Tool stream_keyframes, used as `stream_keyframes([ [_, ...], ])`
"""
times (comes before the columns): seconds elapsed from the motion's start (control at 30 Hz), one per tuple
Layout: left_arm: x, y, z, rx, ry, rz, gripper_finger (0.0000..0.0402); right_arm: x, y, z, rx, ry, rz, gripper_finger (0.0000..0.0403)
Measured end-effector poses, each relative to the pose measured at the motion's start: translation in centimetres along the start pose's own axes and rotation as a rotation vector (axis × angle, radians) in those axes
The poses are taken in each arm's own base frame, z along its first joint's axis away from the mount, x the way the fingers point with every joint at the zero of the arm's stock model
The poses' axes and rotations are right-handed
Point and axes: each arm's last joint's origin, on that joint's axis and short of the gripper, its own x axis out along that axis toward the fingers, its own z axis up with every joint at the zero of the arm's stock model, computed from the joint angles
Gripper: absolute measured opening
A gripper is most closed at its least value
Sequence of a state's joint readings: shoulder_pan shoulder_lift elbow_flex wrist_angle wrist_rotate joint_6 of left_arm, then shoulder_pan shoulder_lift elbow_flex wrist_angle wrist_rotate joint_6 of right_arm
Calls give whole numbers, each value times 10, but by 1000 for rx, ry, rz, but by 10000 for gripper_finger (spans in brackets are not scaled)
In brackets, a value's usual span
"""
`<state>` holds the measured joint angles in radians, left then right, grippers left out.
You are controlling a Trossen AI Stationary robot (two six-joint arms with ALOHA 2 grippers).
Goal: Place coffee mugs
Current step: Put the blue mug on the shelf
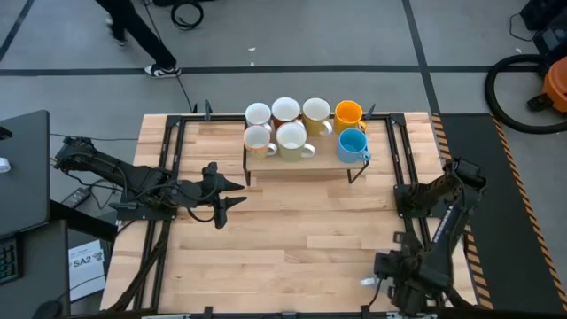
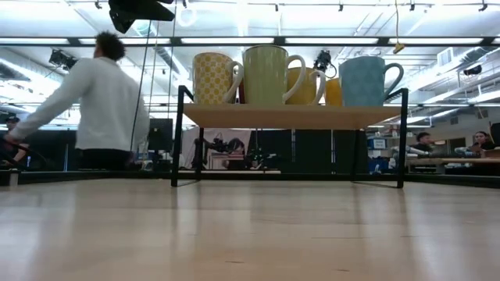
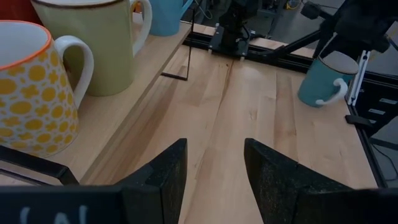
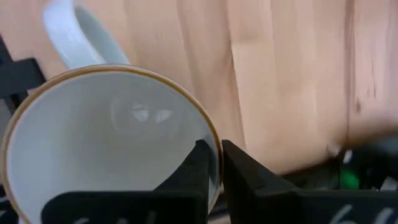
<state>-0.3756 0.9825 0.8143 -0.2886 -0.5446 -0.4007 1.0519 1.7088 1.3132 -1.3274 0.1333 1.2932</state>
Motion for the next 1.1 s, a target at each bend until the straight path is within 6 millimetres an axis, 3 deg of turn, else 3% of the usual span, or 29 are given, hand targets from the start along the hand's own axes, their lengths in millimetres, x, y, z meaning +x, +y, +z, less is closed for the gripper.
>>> stream_keyframes([
  [0.2, 0, 0, 0, 0, 0, 0, 167, 8, -10, 48, -225, -34, 42, 30],
  [0.37, 0, 0, 0, 0, 0, 0, 167, 15, -24, 102, -431, -136, 136, 36],
  [0.67, 0, 0, 0, 0, 0, 1, 167, 28, -71, 189, -733, -390, 216, 35],
  [0.83, 0, 0, 0, 0, 0, 1, 167, 34, -103, 213, -822, -434, 166, 35],
  [1.1, 0, 0, 0, 0, 0, 0, 167, 42, -139, 230, -890, -435, 253, 35],
])
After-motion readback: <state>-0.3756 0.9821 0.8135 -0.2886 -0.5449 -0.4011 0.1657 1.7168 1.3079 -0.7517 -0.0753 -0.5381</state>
